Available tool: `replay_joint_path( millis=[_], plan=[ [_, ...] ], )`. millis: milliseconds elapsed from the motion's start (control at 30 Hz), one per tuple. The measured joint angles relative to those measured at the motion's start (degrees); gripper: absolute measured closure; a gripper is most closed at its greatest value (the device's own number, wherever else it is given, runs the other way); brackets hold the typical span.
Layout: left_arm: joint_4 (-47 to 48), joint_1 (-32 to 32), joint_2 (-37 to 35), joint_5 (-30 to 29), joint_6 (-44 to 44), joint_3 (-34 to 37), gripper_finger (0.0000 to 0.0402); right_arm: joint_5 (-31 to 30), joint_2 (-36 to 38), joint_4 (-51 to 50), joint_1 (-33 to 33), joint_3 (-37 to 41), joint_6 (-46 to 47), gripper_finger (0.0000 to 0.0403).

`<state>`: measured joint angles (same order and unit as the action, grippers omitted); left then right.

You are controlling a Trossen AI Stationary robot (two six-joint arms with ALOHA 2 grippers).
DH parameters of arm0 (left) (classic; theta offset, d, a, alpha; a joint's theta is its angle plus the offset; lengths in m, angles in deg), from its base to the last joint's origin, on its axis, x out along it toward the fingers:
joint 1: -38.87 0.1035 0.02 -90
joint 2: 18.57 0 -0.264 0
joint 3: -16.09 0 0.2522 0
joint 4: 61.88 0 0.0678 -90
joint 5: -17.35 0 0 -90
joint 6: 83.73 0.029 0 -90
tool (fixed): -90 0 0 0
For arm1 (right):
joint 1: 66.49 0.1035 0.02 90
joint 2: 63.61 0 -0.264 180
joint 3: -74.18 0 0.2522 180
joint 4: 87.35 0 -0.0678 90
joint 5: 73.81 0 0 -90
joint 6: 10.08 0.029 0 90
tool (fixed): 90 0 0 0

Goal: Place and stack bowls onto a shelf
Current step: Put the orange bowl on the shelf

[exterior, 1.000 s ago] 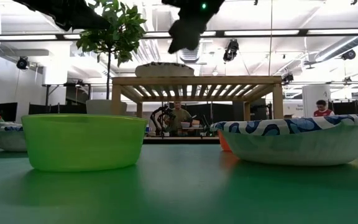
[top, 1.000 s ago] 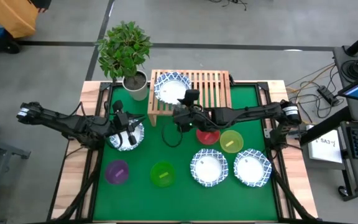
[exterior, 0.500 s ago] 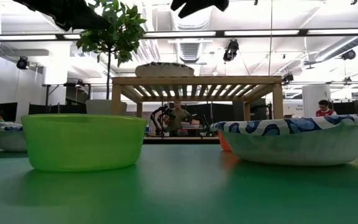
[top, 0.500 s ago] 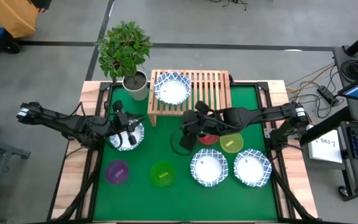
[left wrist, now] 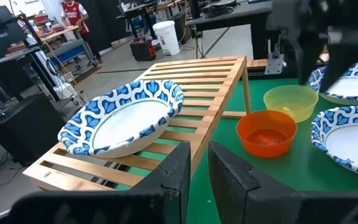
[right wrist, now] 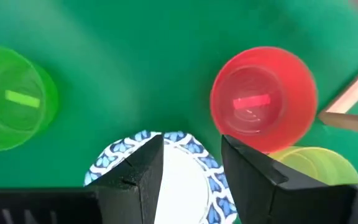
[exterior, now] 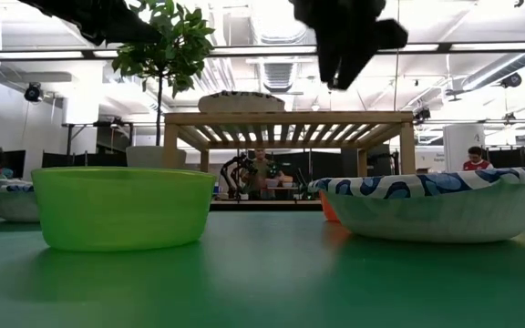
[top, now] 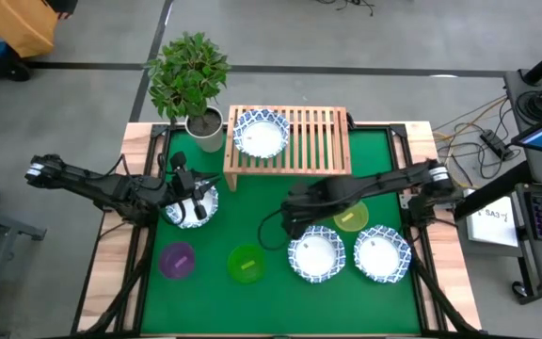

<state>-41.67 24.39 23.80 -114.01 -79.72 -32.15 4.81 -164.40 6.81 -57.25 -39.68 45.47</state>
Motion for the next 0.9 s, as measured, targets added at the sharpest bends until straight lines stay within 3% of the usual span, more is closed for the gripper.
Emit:
replay_joint_path(
  millis=[533,900],
  plan=[
    [-0.02,0.00,0.00,0.00,-0.02,0.00,0.0362,-3.10,-14.82,-0.22,-1.91,0.00,-3.77,0.0259],
    [0.00,0.00,0.00,0.00,-0.02,0.00,0.0362,-7.27,-18.43,-0.84,-2.14,0.00,-5.58,0.0259]
  ],
)
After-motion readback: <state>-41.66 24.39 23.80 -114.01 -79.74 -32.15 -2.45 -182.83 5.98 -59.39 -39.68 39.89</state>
